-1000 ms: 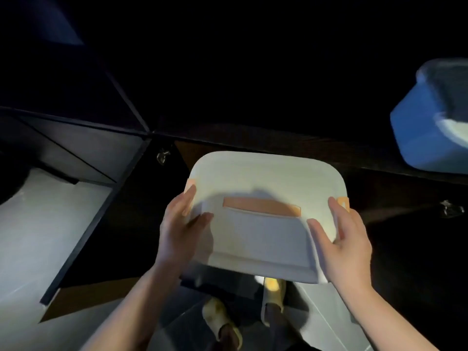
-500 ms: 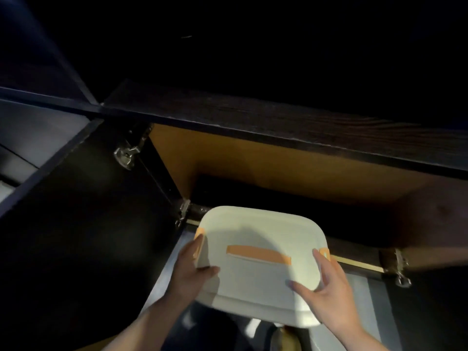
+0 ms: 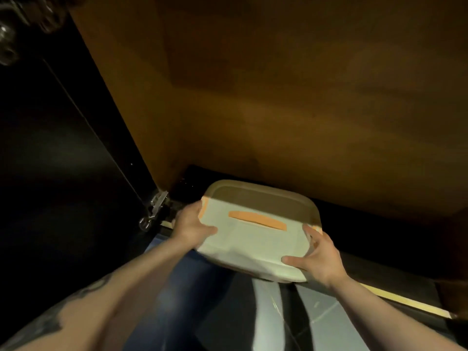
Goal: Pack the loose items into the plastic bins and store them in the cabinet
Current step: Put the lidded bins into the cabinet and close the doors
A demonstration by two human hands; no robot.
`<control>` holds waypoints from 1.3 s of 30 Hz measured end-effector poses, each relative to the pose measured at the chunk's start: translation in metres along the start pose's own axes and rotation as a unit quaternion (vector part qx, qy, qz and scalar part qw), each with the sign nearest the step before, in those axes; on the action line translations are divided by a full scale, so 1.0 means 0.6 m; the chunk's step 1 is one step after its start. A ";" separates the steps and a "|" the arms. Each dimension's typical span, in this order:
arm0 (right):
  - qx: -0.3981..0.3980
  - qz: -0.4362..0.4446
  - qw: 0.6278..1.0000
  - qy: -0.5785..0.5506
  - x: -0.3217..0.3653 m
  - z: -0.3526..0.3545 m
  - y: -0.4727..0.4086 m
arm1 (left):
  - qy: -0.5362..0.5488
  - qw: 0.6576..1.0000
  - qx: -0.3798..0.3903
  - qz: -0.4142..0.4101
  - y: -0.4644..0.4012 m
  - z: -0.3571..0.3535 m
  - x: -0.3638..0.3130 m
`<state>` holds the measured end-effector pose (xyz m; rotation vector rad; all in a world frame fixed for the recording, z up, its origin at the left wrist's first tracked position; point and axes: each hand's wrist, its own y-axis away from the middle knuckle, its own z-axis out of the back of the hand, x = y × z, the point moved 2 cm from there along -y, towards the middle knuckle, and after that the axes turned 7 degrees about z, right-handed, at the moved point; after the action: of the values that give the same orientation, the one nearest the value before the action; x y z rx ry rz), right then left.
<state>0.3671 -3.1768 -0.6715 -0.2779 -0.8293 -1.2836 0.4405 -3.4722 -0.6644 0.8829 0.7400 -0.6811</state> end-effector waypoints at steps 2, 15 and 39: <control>-0.009 0.003 0.998 -0.059 -0.010 -0.006 -0.027 | -0.018 1.000 -0.003 -0.025 -0.036 -0.017 -0.012; 0.015 0.174 0.919 0.353 0.021 -0.109 0.018 | -0.230 0.941 -0.039 -0.246 -0.006 -0.046 0.073; 0.175 0.046 0.923 0.338 0.353 0.189 0.226 | -0.340 0.935 0.059 -0.082 0.300 0.099 -0.261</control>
<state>0.4583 -3.2221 -0.4147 0.3976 -0.4229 -1.0141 0.5081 -3.4056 -0.4378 0.6294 0.1492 -1.1135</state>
